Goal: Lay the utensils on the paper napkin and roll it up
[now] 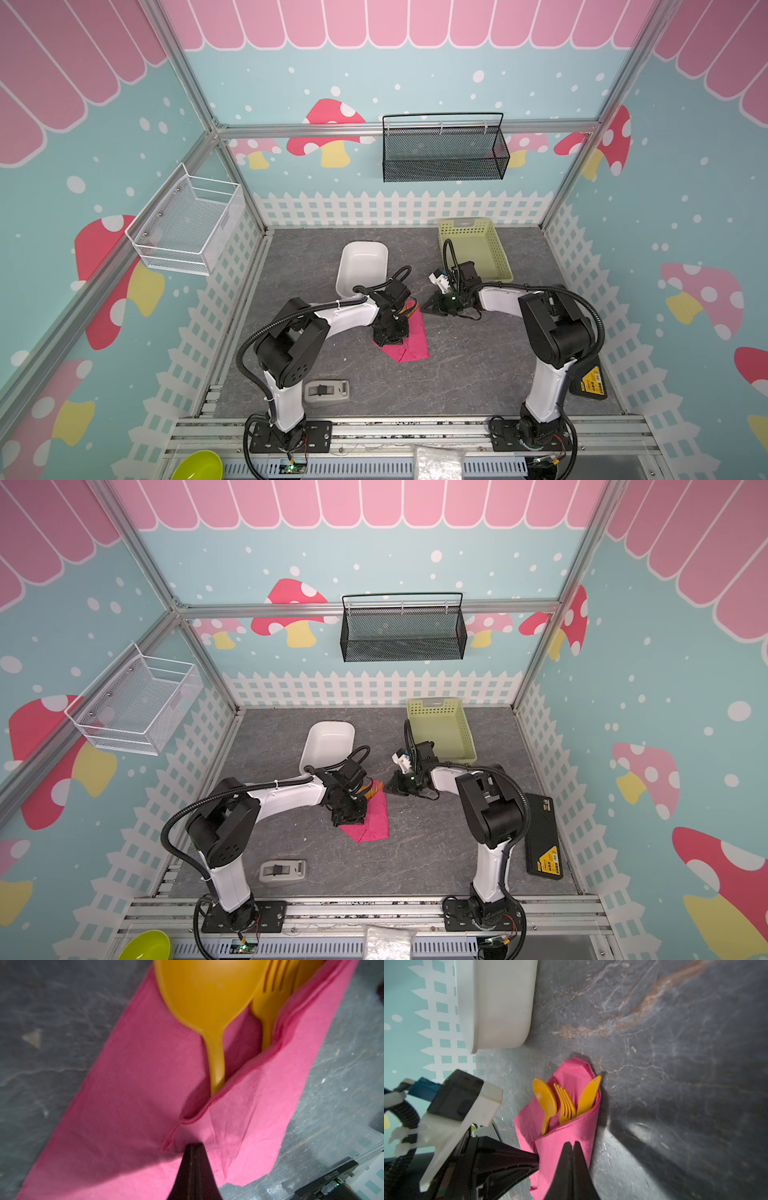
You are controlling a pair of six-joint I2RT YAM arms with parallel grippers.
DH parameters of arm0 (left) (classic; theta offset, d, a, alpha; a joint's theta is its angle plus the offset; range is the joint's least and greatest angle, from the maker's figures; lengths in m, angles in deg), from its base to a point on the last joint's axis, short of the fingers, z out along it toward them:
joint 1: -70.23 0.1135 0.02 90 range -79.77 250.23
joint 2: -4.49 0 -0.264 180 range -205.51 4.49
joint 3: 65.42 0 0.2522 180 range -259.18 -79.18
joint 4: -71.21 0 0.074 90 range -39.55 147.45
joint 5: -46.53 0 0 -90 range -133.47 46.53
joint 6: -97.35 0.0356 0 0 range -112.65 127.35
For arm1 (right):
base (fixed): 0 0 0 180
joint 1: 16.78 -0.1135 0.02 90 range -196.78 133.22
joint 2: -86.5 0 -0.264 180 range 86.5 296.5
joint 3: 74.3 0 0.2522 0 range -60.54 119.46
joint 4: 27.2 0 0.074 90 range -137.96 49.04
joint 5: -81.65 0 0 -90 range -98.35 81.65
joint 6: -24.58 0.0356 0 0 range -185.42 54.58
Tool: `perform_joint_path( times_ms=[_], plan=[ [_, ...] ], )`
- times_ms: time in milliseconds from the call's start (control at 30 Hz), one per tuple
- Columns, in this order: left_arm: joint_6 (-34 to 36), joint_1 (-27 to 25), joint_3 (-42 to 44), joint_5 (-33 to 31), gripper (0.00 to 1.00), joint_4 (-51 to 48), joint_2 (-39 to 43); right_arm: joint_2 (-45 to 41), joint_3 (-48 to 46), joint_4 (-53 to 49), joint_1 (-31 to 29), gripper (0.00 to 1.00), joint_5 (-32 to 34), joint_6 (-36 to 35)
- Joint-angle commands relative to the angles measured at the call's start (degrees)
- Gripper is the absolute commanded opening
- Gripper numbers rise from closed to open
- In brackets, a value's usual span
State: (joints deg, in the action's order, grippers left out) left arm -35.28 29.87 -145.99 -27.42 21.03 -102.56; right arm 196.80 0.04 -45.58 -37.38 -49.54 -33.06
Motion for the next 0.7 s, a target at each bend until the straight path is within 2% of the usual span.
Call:
perform_joint_path(
  times_ms=[0,167,367,667],
  plan=[
    [0.79,-0.07,-0.17,-0.87,0.01,-1.15,-0.8,3.63,1.27,-1.0,0.39,0.04,-1.05,-1.53],
    [0.79,-0.07,-0.17,-0.81,0.01,-1.19,-0.97,5.32,1.78,-2.18,0.61,0.04,1.14,-2.11],
    [0.79,-0.07,-0.05,-0.89,0.01,-1.17,-0.88,1.01,1.52,-2.92,0.62,0.04,1.82,-1.44],
    [0.79,-0.09,-0.08,-1.2,0.01,-1.15,-0.53,-6.12,-4.81,2.8,-1.92,0.04,-7.96,1.52]
  ],
)
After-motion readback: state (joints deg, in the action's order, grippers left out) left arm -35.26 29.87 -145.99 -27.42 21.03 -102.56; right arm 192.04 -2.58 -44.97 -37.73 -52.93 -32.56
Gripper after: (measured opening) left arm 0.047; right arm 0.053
